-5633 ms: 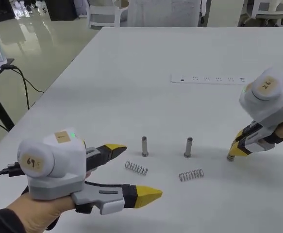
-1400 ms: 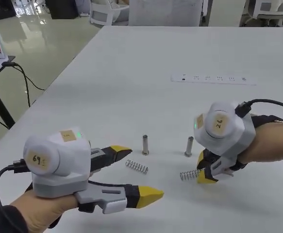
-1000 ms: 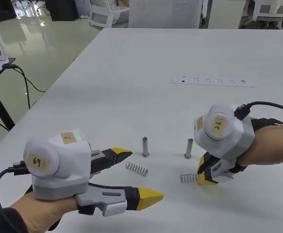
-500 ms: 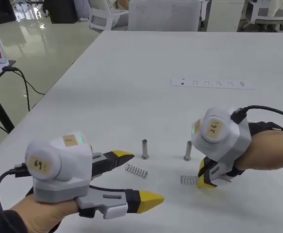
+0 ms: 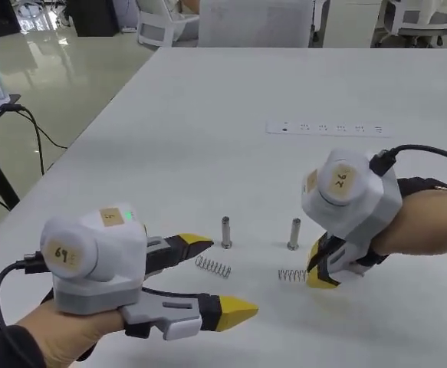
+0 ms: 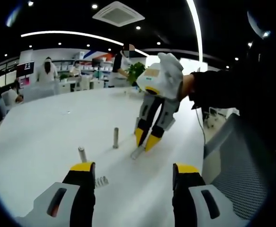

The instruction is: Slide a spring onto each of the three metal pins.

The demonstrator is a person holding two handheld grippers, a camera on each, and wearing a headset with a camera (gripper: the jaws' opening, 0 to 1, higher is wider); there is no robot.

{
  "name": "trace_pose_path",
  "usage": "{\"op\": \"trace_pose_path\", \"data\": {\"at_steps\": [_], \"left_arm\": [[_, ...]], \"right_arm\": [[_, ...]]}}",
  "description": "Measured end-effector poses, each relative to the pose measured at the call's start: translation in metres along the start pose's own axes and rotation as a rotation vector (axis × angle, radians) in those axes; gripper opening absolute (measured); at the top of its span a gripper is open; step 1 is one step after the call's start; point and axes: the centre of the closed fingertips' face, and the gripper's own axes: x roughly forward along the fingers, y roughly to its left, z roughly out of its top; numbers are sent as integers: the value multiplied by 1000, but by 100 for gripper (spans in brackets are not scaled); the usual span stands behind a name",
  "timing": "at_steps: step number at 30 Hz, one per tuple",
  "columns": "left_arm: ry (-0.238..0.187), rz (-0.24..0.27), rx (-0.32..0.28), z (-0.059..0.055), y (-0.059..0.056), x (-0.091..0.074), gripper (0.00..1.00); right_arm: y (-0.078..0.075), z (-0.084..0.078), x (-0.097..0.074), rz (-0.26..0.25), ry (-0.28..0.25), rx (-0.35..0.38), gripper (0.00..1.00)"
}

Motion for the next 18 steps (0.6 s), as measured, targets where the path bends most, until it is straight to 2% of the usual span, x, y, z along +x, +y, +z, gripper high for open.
{"op": "trace_pose_path", "data": {"at_steps": [8,18], "left_arm": [[1,-8,13,2,-2,1,59],[2,-27,36,7,-6,3,56]], "right_arm": [[6,13,-14,6,-28,-24,7],[9,29,-29,-12,-65,-63,8]]}}
